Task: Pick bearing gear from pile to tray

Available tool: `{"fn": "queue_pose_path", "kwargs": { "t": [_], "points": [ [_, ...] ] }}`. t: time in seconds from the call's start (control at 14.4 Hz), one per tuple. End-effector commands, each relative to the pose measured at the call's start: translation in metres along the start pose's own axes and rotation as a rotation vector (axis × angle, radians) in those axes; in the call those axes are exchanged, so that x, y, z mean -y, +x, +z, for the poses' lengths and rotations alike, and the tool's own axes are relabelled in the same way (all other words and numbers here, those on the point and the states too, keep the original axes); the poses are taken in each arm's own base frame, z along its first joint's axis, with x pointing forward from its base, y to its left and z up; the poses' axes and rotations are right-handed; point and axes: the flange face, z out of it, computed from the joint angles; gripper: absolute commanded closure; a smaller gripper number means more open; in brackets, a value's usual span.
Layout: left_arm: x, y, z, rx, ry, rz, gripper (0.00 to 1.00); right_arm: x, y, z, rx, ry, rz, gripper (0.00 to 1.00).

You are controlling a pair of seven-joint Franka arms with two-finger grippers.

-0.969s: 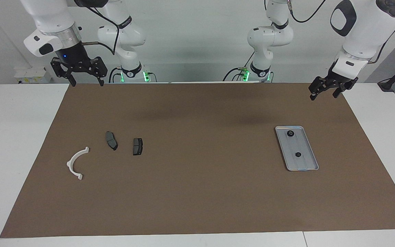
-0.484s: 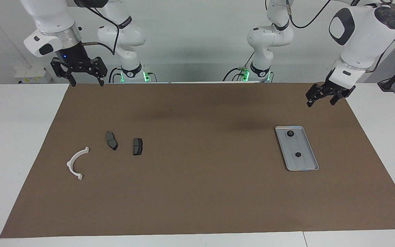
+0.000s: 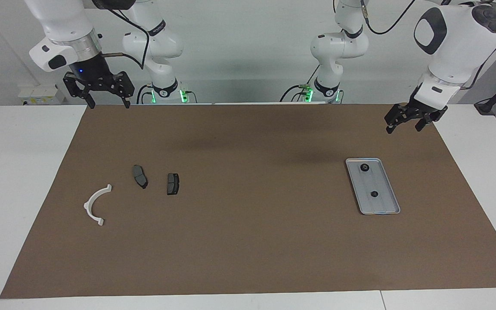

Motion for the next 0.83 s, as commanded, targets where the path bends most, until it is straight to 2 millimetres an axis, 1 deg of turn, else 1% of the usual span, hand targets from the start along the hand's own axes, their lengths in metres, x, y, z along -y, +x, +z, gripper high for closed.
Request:
{"fn": "queue_pose_path", "kwargs": {
  "t": [0.0, 0.76],
  "points": [
    [-0.0021, 0.0027, -0.0079, 0.010, -0.013, -0.008, 0.00, -0.0033, -0.0066, -0.0001, 0.007, 0.017, -0.021, 0.00],
    [-0.0061, 0.0018, -0.0110, 0.005, -0.010, -0.002, 0.00, -0.0041, -0.0066, 0.0021, 0.011, 0.017, -0.020, 0.00]
  ]
}}
